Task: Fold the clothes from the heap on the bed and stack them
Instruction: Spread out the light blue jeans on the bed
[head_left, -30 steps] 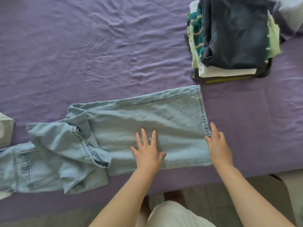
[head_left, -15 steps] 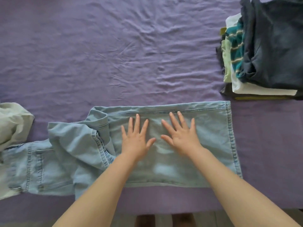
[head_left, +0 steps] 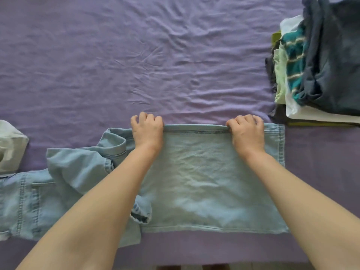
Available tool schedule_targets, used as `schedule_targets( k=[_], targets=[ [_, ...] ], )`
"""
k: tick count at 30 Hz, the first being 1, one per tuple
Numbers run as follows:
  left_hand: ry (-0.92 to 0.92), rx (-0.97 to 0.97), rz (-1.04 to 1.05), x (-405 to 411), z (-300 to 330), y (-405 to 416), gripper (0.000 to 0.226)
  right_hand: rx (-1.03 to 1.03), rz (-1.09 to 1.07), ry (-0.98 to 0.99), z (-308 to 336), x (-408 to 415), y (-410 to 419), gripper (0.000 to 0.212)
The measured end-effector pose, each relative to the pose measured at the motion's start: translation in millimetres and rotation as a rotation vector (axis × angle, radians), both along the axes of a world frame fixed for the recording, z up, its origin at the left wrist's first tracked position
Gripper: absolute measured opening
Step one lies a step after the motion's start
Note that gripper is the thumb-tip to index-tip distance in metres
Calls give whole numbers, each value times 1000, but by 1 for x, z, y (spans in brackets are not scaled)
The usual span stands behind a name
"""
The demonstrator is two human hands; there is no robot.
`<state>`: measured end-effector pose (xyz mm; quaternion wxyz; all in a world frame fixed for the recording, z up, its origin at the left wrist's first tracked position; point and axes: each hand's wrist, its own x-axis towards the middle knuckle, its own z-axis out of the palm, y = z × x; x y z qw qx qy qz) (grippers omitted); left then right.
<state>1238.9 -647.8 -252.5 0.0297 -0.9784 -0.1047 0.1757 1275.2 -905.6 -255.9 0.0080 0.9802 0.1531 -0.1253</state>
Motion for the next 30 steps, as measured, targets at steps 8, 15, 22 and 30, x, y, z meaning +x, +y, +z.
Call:
schedule_targets(
  k=[8, 15, 22, 30],
  targets=[
    [-46, -312, 188, -49, 5, -46, 44, 78, 188, 57, 6, -100, 36, 55],
    [351, -247, -80, -145, 15, -84, 71, -160, -77, 384, 12, -184, -40, 84],
    [-219, -596, -70, -175, 63, -48, 34, 224, -290, 431, 34, -191, 41, 54],
    [-251, -325, 223, -171, 83, 88, 26, 630, -52, 596, 57, -238, 161, 62]
  ],
)
